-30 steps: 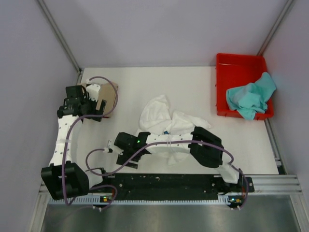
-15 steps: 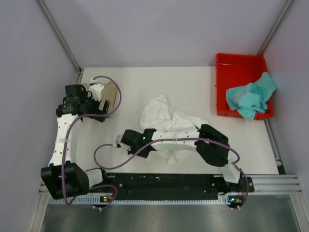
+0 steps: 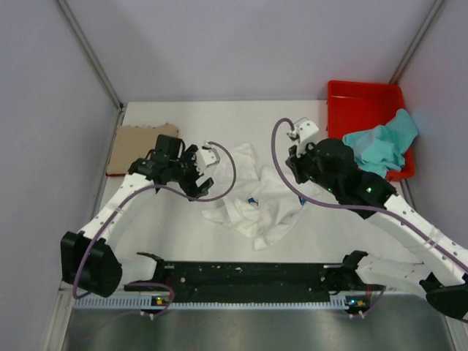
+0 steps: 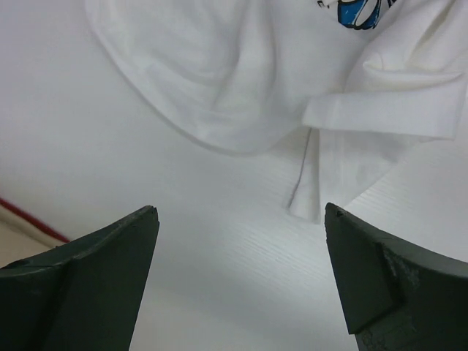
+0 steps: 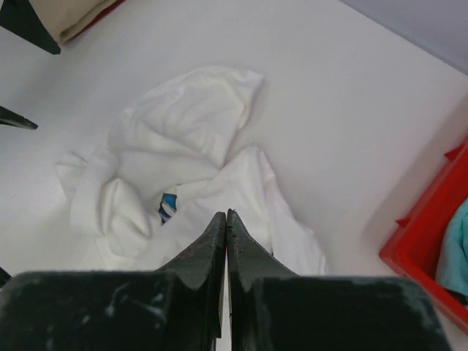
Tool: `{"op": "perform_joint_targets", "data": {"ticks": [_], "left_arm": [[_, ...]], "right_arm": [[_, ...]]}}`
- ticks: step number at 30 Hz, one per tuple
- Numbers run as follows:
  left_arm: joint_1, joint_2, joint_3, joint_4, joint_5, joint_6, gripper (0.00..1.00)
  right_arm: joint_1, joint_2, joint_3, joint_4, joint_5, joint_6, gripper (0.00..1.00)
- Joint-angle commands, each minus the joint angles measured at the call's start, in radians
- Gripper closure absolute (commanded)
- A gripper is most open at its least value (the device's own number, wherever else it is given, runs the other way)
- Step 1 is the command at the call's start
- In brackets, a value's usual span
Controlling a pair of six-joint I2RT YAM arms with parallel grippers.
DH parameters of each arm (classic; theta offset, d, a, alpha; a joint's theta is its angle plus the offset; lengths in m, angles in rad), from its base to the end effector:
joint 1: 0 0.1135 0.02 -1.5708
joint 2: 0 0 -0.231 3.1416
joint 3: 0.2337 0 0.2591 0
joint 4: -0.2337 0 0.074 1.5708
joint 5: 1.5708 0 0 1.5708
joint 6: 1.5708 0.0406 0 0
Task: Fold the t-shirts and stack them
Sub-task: Flatten out the tshirt
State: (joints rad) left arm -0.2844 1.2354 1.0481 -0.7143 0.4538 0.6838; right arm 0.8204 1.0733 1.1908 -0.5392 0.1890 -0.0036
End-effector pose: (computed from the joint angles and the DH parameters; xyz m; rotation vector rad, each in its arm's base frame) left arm 0.2554 -0.0932 0.2570 1.2754 2.0153 -0.3740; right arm 0.1808 0.1827 0.3590 -0.6873 1.8787 0.3397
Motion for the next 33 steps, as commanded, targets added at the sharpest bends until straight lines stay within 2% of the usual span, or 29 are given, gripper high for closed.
{"op": "perform_joint_targets", "data": {"ticks": [1,4,7,9,10,12,14,16,19,22,23,25,26,28,30,33], "left_arm": [[-0.077,0.087,-0.086,0.220,0.011,0.127,0.01],[-0.091,0.180,-0.071,0.340,-0.024,0.146,0.01],[-0.091,0.318,0.065,0.204,0.047,0.134,0.02],[-0.091,0.361,0.124,0.069,0.176,0.176,0.03],[-0.094,0.346,0.116,0.031,0.231,0.219,0.03],[-0.102,0.277,0.052,0.029,0.307,0.307,0.01],[-0.128,0.213,-0.031,0.079,0.309,0.356,0.01],[-0.168,0.187,-0.088,0.133,0.266,0.390,0.01],[-0.220,0.220,-0.086,0.138,0.208,0.408,0.01],[-0.242,0.271,-0.039,0.108,0.188,0.401,0.06],[-0.243,0.283,-0.027,0.096,0.186,0.398,0.11],[-0.254,0.291,-0.008,0.073,0.184,0.393,0.38],[-0.262,0.289,-0.002,0.053,0.174,0.398,0.55],[-0.275,0.277,0.015,0.030,0.139,0.363,1.00],[-0.276,0.250,0.062,-0.031,0.146,0.309,1.00],[-0.283,0.188,0.145,-0.094,0.198,0.179,1.00]], "right_arm": [[-0.090,-0.103,-0.141,-0.027,-0.031,0.065,1.00],[-0.104,-0.144,-0.175,-0.030,-0.115,0.053,1.00],[-0.106,-0.127,-0.192,-0.027,-0.184,0.077,1.00],[-0.104,-0.118,-0.203,-0.018,-0.226,0.089,0.98],[-0.104,-0.122,-0.215,0.008,-0.246,0.097,0.92],[-0.106,-0.134,-0.238,0.050,-0.278,0.105,0.74],[-0.106,-0.141,-0.260,0.077,-0.310,0.103,0.47],[-0.104,-0.135,-0.272,0.100,-0.362,0.093,0.30],[-0.104,-0.125,-0.292,0.136,-0.436,0.085,0.21],[-0.106,-0.133,-0.321,0.180,-0.493,0.086,0.20],[-0.106,-0.136,-0.336,0.203,-0.516,0.088,0.20],[-0.104,-0.131,-0.385,0.290,-0.566,0.122,0.20],[-0.104,-0.127,-0.419,0.350,-0.603,0.149,0.20],[-0.093,-0.108,-0.491,0.492,-0.658,0.220,0.20],[-0.048,-0.095,-0.557,0.643,-0.645,0.260,0.20],[0.113,-0.070,-0.574,0.726,-0.417,0.179,0.20]]}}
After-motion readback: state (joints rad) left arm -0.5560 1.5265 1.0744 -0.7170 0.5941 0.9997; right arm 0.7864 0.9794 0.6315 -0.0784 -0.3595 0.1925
